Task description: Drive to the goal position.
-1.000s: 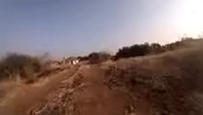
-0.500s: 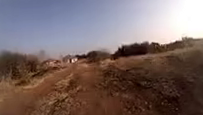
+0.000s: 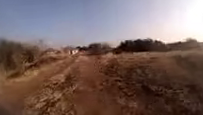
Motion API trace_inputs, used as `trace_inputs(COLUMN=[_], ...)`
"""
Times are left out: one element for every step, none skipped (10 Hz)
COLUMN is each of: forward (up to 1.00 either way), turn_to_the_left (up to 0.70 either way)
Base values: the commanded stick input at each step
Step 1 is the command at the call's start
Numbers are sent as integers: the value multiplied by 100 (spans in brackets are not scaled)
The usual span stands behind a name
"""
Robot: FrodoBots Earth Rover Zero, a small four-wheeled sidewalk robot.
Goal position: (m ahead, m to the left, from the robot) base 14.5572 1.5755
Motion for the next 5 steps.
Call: trace_inputs(forward=[70, 70, 70, 70, 70], turn_to_the_left=[23, 10, 0, 0, 0])
